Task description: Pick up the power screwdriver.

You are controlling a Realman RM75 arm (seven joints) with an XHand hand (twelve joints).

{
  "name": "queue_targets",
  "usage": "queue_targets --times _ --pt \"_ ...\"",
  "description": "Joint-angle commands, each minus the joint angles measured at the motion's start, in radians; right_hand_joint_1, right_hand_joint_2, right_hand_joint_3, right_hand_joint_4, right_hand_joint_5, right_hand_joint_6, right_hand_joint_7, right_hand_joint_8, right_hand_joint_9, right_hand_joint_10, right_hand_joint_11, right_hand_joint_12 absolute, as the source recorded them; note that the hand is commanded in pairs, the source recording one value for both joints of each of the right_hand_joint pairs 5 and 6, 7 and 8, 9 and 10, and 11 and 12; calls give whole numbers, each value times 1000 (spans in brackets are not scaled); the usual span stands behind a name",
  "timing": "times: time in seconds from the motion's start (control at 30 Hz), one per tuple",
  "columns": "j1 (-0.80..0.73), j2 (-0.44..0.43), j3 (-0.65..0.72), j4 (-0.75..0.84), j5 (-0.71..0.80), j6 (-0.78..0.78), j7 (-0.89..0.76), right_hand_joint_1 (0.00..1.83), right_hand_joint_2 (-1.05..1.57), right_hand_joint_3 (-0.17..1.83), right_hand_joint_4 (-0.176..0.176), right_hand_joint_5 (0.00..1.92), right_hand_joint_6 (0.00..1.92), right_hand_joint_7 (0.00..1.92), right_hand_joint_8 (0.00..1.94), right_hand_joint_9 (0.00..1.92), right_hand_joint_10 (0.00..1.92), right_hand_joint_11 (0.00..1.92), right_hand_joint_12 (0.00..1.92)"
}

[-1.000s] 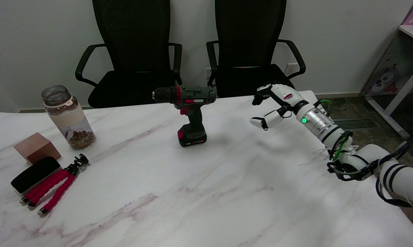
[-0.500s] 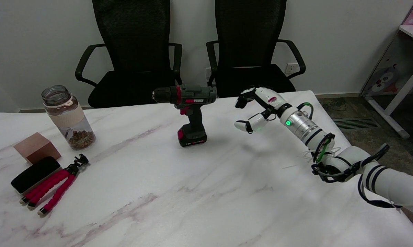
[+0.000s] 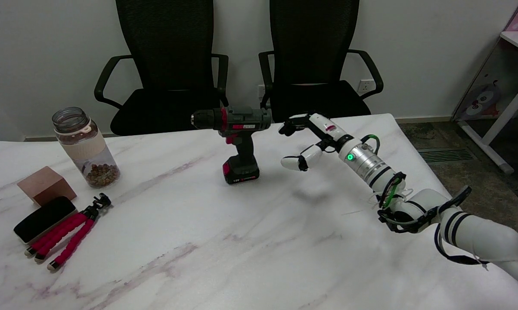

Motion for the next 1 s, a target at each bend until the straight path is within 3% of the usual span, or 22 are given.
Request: queue_targets --times 0.03,0.2,0.77,1.0 --pt "10 -44 -61 16 84 5 161 896 11 1019 63 656 656 656 656 325 325 457 457" --pt "15 -72 -74 41 84 5 208 896 -29 1017 68 618 618 618 618 323 323 454 454" --pt "57 -166 -76 168 84 -8 377 898 -239 1040 169 532 532 532 532 276 276 360 360" --pt "72 -205 -76 202 83 -16 402 869 -273 1012 176 506 506 506 506 257 257 311 311"
